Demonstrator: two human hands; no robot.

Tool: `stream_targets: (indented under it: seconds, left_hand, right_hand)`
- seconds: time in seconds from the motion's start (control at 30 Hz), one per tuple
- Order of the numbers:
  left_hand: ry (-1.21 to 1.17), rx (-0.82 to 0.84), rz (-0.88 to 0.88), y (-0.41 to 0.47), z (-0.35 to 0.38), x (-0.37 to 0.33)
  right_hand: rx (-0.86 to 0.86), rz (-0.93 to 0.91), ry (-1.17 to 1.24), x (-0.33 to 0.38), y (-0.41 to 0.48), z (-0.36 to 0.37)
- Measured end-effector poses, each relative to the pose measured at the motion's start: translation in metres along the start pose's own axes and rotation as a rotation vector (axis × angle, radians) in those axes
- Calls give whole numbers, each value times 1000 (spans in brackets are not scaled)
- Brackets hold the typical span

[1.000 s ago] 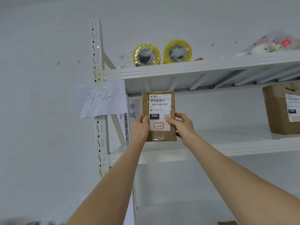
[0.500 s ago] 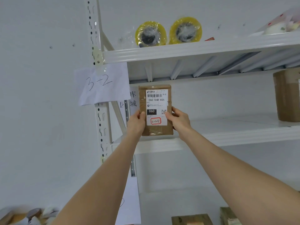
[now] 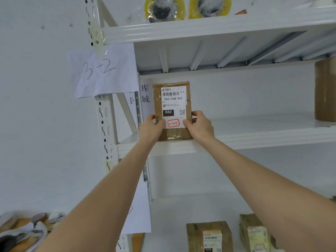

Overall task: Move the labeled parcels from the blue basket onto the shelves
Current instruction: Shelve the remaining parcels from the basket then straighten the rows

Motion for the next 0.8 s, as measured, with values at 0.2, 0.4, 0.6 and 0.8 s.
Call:
stream_targets:
  seconds: [0.2, 0.4, 0.6, 0.8]
  left_hand:
    - [18, 46, 5, 5, 4, 4]
    - [17, 96, 2, 15, 10, 8]
    - [13, 114, -20, 26, 16, 11]
    - [55, 121, -18, 37, 21, 16]
  right_hand:
    - [-6, -35, -89, 0, 3, 5]
    - [16, -57, -117, 0, 8, 8]
    - [35, -48, -116, -2, 15, 15]
    - [55, -37, -103, -4, 22, 23]
Point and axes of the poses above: each hand's wrist, its own y-axis towards the middle knuckle, its own z-axis out of the palm, x = y × z, the point moved 8 cm from there along y, towards the middle knuckle, and after that the axes turned 5 degrees about -x, right-handed, at the moved point
